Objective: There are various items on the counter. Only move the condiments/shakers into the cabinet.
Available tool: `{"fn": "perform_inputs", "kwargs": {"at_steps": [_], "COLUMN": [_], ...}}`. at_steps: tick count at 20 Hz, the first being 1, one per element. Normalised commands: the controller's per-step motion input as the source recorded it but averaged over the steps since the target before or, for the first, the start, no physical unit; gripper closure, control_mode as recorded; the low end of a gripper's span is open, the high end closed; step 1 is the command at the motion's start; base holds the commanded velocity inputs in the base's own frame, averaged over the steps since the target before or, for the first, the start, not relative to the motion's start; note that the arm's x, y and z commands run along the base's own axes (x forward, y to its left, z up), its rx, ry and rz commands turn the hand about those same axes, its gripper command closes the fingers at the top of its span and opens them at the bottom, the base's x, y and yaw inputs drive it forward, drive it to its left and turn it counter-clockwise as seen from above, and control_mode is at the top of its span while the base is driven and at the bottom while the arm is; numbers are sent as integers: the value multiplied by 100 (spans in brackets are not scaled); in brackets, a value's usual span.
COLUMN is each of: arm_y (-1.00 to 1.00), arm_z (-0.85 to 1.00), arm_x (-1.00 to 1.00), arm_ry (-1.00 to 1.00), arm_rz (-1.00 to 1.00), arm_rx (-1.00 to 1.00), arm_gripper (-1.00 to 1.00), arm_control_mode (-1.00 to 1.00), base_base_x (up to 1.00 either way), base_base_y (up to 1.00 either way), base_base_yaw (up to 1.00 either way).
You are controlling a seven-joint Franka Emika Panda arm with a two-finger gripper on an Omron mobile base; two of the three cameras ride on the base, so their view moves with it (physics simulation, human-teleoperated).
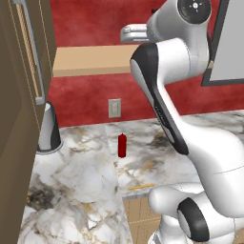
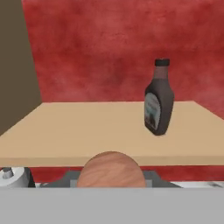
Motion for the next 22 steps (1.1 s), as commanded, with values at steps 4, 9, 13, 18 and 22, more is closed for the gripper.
{"fn": "perform_inputs", "kwargs": {"at_steps": [4, 9, 13, 18, 22], "arm_y": [0, 0, 0, 0, 0], "arm_z": [-41, -14, 0, -1, -17], "arm_x": [41, 61, 69, 69, 62], "arm_ry": [0, 0, 0, 0, 7], "arm_rz": [0, 0, 0, 0, 0], "arm_rx": [-1, 0, 0, 0, 0], "arm_gripper": [100, 100, 100, 100, 100], "arm_control_mode": [-100, -100, -100, -100, -100], "base_base_x": [0, 0, 0, 0, 0], "base_base_y": [0, 0, 0, 0, 0], "base_base_yaw": [0, 0, 0, 0, 0]}}
